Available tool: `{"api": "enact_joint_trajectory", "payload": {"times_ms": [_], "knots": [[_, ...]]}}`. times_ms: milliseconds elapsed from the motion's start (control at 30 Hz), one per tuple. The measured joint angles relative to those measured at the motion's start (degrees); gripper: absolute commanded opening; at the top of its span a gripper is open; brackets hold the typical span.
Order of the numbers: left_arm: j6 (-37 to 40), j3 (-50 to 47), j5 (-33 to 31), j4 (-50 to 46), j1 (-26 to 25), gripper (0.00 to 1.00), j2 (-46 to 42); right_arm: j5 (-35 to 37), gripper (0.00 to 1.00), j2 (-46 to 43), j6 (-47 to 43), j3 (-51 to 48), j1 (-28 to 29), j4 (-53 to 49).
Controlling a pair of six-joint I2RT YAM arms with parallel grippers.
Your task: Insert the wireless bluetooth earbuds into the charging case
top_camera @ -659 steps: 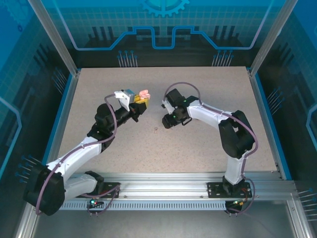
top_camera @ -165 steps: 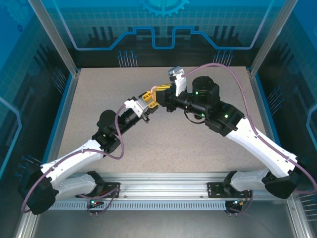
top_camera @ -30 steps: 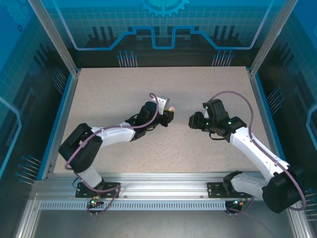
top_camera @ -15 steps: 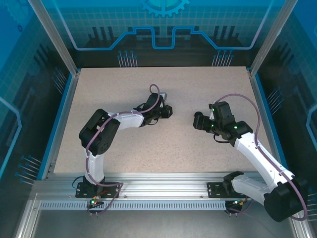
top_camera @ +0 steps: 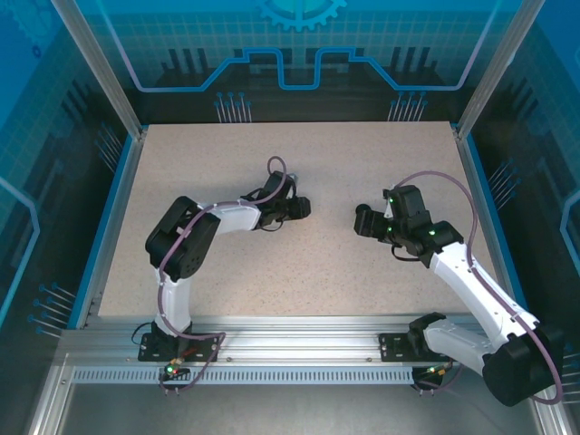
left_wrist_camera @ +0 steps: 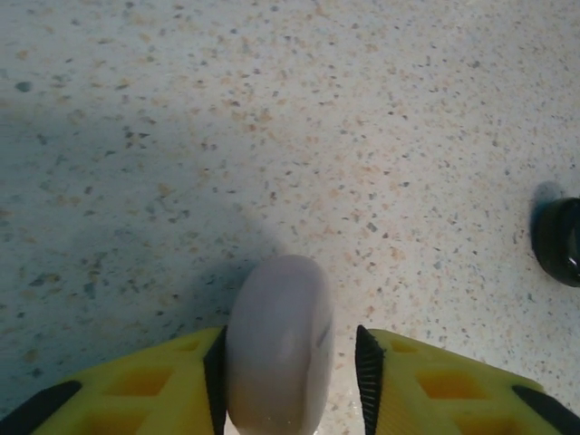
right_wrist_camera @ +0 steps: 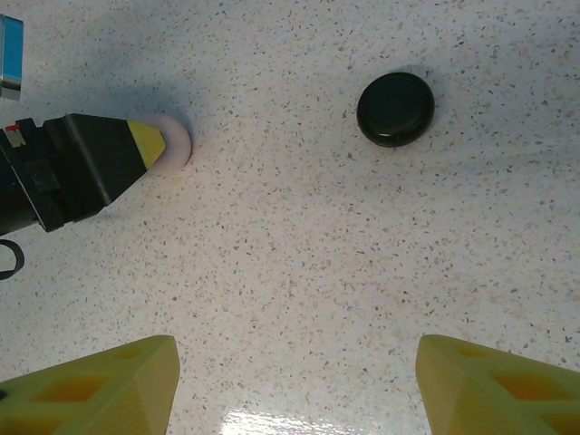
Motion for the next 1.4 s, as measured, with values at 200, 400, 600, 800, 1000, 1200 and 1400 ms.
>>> {"api": "enact_joint_trajectory", "payload": {"times_ms": [200, 400, 600, 800, 1000, 1200, 1400], "knots": [[0.83, -3.65, -0.33, -0.87, 2.32, 0.62, -2.45, -0.11, 0.73, 0.02, -0.07, 2.47, -0.13, -1.01], [2.12, -8.39, -2.32, -1.77, 6.32, 0.90, -10.08, 1.01, 1.00, 1.03, -1.20, 6.73, -0.22, -1.79], [7.28, -13.14, -8.44, -1.53, 8.24, 0.99, -23.74, 7.19, 1.00, 4.48, -3.08, 10.38, -0.98, -2.62], [16.13, -23.98, -16.22, 8.79, 8.20, 0.99, -38.38, 19.50, 1.00, 6.19, -7.37, 7.06, -1.31, 4.85], [26.18, -36.54, -20.94, 18.01, 8.20, 0.99, -47.34, 30.18, 1.00, 11.32, -14.03, 2.69, -3.48, 13.84], [34.23, -41.68, -25.11, 22.45, 8.94, 0.99, -51.71, 37.40, 1.00, 16.87, -19.65, -2.80, -6.78, 24.48], [36.00, -46.25, -28.79, 27.89, 12.33, 0.99, -49.79, 39.01, 1.00, 21.33, -25.16, -7.10, -7.48, 36.52]]}}
